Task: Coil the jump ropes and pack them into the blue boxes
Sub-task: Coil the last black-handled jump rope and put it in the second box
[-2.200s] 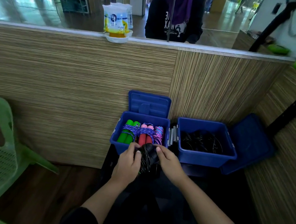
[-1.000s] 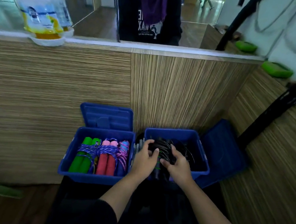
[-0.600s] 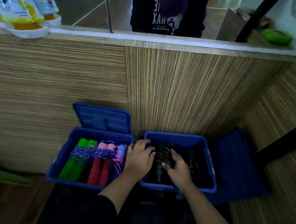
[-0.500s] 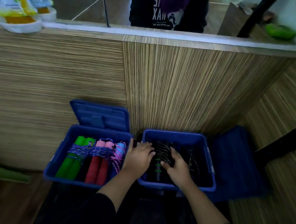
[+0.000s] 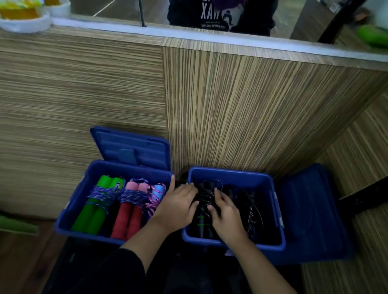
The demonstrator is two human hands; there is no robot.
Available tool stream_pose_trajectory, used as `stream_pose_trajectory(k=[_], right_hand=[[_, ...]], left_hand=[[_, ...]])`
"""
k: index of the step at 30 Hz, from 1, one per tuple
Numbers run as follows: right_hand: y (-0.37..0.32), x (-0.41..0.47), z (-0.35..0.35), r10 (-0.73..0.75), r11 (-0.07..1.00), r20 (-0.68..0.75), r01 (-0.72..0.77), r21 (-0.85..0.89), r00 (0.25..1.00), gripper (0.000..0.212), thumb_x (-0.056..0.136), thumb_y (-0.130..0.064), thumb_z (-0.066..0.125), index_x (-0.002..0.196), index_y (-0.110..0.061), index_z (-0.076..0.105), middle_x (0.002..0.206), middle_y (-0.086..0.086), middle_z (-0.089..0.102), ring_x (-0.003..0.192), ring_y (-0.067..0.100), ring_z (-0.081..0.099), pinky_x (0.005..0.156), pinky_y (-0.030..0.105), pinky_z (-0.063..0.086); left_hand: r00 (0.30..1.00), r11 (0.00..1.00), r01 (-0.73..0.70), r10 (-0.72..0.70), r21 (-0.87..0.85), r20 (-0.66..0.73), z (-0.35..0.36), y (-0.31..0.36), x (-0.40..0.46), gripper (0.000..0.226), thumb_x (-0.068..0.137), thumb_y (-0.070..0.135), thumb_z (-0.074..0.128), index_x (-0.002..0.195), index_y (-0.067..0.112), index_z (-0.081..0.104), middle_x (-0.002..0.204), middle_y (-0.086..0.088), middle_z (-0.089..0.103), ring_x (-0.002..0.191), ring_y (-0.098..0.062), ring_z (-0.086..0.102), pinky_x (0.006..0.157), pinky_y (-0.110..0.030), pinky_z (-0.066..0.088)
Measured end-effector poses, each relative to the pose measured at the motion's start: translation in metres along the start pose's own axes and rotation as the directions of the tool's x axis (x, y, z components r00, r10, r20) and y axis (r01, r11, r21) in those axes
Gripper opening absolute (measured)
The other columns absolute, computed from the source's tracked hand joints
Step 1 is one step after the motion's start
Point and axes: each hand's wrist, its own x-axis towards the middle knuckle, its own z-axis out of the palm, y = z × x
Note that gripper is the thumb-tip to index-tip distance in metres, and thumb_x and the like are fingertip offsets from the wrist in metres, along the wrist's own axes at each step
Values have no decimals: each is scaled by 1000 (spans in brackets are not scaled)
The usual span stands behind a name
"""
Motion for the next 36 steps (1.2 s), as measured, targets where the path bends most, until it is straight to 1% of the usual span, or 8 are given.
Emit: stream_pose_trajectory(k=[6,11,16,22,26,30,33,36], right_hand=[[2,-1,7,-37,999,-22,36,-25,999,55,93,-20,56,144,-15,34,152,5,30,134,15,40,103,9,24],[4,2,12,16,987,61,-6,-159,998,57,97,-15,45,149,-17,23,157,6,17,121,25,54,101,28,42],[3,4,8,85,978,104,-63,-198,991,57,97,-17,41,150,-18,19,158,4,13,128,26,47,103,31,40],[3,-3,-1,55,998,174,-59,19,983,61,99,-28,43,150,-19,12,159,0,4,144,18,19,109,19,16],[2,-10,0,58,995,191,-73,68,980,64,99,-36,41,151,-25,4,159,-4,-4,145,16,10,111,21,12],[-1,-17,-1,60,993,132,-73,93,989,67,100,-35,40,150,-22,-1,159,-4,-4,146,13,4,115,24,8],[-2,-21,-6,77,991,107,-88,96,991,67,100,-33,39,151,-19,-2,159,-3,-1,146,12,5,115,23,9],[-3,-24,-11,93,989,89,-102,104,992,67,100,-31,39,150,-14,-2,159,0,1,146,13,6,114,21,8]], left_hand=[[999,999,6,-4,-35,53,1,4,0,52,88,21,44,135,-1,47,130,-14,57,118,-29,57,118,-48,18],[986,987,-140,132,78,99,9,4,6,39,74,7,65,113,1,66,103,-12,68,97,-25,65,113,-51,30],[979,970,-136,100,202,179,13,9,13,44,60,10,78,103,4,72,91,-9,70,81,-23,69,108,-50,30],[994,996,-57,51,64,99,10,14,-1,46,81,13,38,114,2,67,113,-14,68,110,-30,64,97,-52,48],[980,998,61,-60,-2,191,-5,26,-7,64,92,30,13,144,0,36,151,-16,36,142,-28,32,119,-36,18],[993,997,55,-49,-48,111,1,23,-13,44,106,14,13,143,-6,26,148,-20,37,137,-30,39,116,-39,21],[984,976,154,-139,-151,108,-7,28,-13,49,106,25,13,145,0,29,149,-15,40,136,-23,41,115,-31,28],[974,970,184,-158,-161,160,-9,36,-10,63,99,42,9,148,8,30,154,-7,32,142,-20,32,114,-45,32]])
